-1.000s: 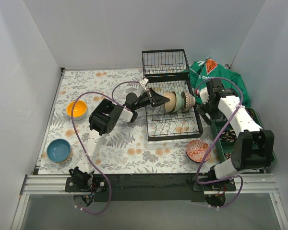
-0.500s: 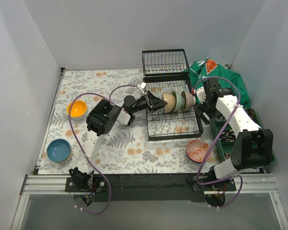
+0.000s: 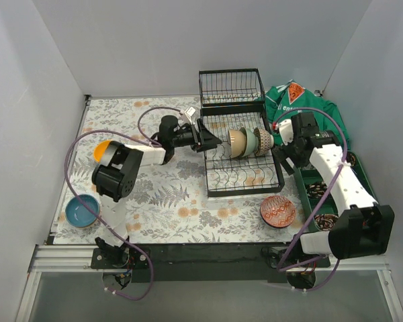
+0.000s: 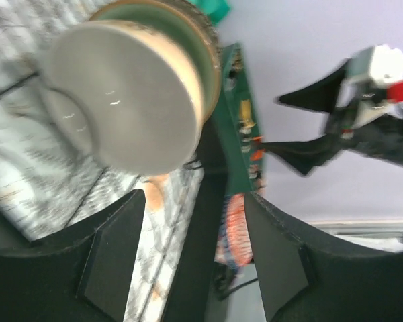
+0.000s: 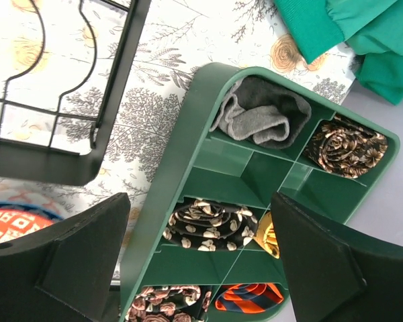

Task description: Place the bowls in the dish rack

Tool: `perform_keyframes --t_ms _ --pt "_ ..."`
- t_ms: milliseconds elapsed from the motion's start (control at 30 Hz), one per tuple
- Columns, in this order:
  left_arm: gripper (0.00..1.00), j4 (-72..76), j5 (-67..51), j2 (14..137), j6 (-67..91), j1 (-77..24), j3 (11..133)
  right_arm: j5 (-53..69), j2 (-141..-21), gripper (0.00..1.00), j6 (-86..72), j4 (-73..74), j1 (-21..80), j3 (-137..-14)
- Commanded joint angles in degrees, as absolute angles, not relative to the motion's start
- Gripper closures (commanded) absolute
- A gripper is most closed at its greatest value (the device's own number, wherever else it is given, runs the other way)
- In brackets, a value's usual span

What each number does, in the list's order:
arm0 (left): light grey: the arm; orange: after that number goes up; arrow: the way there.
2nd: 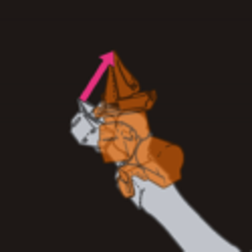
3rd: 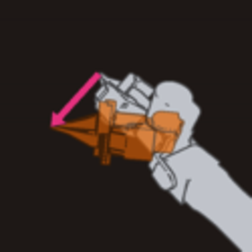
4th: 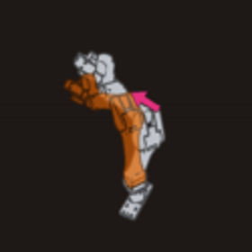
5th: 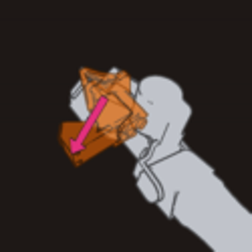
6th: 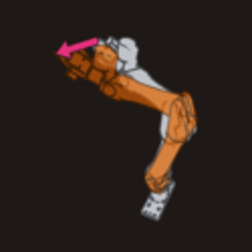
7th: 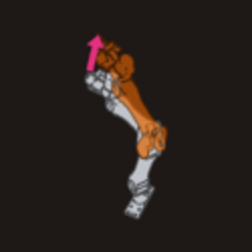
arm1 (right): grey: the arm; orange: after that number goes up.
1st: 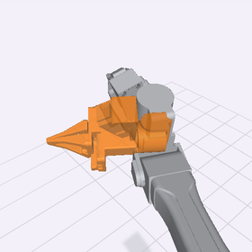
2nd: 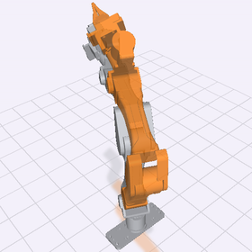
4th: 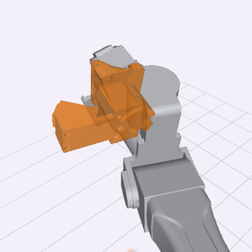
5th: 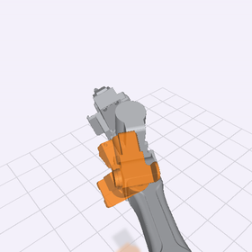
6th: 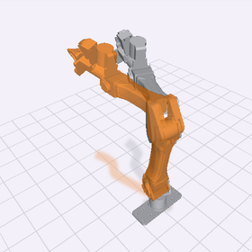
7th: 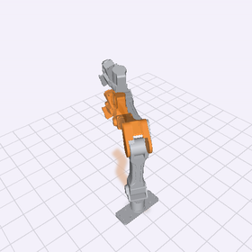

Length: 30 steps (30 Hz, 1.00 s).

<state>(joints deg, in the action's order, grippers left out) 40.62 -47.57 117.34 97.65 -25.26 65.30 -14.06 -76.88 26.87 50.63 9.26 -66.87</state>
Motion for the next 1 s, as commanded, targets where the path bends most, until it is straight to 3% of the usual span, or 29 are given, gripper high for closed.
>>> perform_keyframes --t_ms 0,267,400,533,600,767,967 --pt "0.41 7.30 -48.35 104.71 73.08 -21.28 65.56 -10.56 -72.34 0.06 25.75 50.36 9.40 -65.92" --pt "0.41 -32.92 -32.89 90.80 28.90 -10.57 74.70 -2.21 -71.89 0.06 23.64 50.10 9.41 -69.60" --pt "0.38 -50.06 -12.82 81.86 12.96 -5.90 74.90 2.19 -74.17 0.06 23.82 50.01 9.58 -73.20" --pt "0.35 -58.67 5.85 72.19 15.54 -2.30 66.99 3.86 -75.58 0.06 24.69 50.01 9.84 -75.06" --pt "0.35 -64.40 7.72 67.35 17.31 2.87 63.30 5.26 -76.63 0.06 25.05 50.10 10.02 -75.32" --pt "0.32 -58.31 4.35 65.29 18.73 6.85 60.02 9.75 -82.94 0.06 21.98 50.36 10.72 -79.61" --pt "0.30 -41.66 0.79 79.42 8.36 6.86 66.60 9.84 -88.07 0.07 21.09 49.05 12.57 -85.44"
